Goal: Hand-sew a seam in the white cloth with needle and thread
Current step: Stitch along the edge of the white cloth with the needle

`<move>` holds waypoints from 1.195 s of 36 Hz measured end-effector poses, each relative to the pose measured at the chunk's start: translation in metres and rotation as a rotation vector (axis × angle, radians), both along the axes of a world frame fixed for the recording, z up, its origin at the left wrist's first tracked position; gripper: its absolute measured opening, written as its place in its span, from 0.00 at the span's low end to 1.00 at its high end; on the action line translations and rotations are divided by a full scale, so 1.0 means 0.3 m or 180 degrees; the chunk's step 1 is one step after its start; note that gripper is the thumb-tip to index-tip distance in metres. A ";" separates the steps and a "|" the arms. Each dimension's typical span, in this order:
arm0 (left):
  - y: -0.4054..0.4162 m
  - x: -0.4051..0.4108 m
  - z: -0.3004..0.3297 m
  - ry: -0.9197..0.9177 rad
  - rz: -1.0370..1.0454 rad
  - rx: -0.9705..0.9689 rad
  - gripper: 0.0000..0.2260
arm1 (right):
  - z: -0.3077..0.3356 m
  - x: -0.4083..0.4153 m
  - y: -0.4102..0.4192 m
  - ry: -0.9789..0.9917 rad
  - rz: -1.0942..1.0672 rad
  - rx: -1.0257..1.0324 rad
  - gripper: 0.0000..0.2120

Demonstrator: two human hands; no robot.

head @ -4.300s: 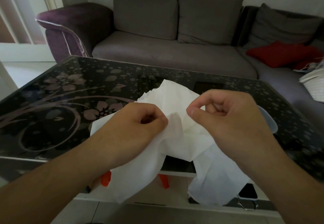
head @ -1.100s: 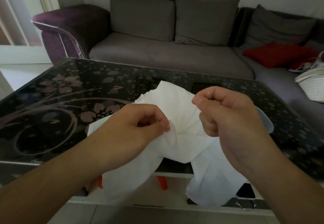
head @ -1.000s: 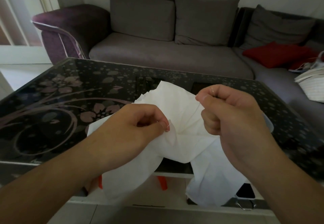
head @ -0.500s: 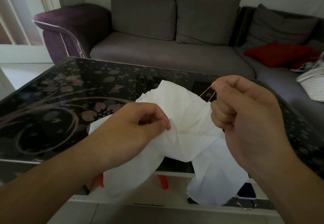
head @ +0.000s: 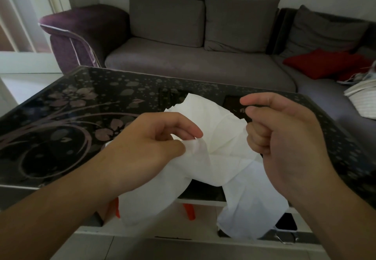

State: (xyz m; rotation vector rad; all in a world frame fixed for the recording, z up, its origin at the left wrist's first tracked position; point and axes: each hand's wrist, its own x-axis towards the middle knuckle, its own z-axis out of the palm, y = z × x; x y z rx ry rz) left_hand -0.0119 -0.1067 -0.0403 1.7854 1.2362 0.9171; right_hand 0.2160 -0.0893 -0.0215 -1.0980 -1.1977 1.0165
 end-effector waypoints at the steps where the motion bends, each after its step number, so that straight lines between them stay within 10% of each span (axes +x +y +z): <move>1: 0.001 0.001 -0.001 0.0011 0.0011 0.0024 0.17 | 0.003 0.004 0.003 -0.0036 -0.0041 -0.0005 0.10; 11: -0.009 0.002 0.005 0.0045 0.0130 0.0197 0.16 | -0.015 -0.070 -0.028 -0.1668 0.1166 -0.0448 0.08; 39: 0.000 0.000 -0.010 0.0384 -0.0001 0.0045 0.04 | -0.015 -0.078 0.012 -0.2122 0.0585 -0.0447 0.08; 43: 0.001 0.001 -0.008 0.0356 0.0028 0.0076 0.04 | 0.008 -0.069 0.016 -0.1368 0.0837 -0.0843 0.14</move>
